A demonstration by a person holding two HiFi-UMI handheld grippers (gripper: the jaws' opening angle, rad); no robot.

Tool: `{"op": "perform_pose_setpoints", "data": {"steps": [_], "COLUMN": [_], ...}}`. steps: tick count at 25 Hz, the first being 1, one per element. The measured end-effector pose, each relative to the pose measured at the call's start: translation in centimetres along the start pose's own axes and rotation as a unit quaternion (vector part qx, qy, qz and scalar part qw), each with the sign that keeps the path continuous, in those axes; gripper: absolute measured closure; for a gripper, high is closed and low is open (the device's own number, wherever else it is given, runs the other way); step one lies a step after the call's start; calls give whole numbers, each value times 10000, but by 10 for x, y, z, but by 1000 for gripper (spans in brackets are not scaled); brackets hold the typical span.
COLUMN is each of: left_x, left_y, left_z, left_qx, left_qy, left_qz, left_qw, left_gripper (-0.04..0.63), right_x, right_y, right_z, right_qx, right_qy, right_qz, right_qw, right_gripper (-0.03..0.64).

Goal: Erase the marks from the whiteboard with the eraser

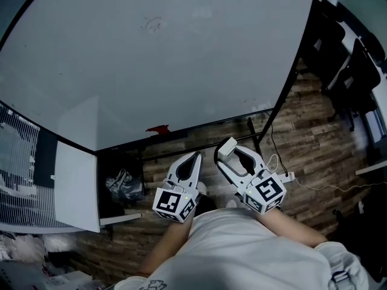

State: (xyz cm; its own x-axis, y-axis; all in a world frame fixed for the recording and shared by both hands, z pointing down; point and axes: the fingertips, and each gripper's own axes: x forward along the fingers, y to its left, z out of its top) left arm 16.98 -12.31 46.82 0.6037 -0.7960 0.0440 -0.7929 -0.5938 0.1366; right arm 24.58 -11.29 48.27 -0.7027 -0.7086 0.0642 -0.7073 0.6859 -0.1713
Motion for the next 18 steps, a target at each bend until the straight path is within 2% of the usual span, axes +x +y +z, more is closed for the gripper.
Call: {"op": "perform_pose_setpoints", "data": {"steps": [7,13,15,18], "left_x": [25,40,45,52], "left_y": [25,58,69,83], "left_z": [10,28,35,39], "left_qx": [64,235,258,288], "left_qy": [14,-51,-75,-10], "left_qz": [-143,-89,-106,-189], "left_qw": [9999,9997,9996,9994], "left_gripper": [588,588,588,588], "right_x": [23,49,63,85], "right_y": [-17,-21,-18,-10], "right_z": [20,48,62,80], "right_qx": [-427,-1067,-1359,-2053], "right_qy": [-55,-171,-242,-167], "right_qz": [-69,-12,86,232], "right_qw": [9990,9941,9904,9783], "right_gripper": [376,376,377,376]}}
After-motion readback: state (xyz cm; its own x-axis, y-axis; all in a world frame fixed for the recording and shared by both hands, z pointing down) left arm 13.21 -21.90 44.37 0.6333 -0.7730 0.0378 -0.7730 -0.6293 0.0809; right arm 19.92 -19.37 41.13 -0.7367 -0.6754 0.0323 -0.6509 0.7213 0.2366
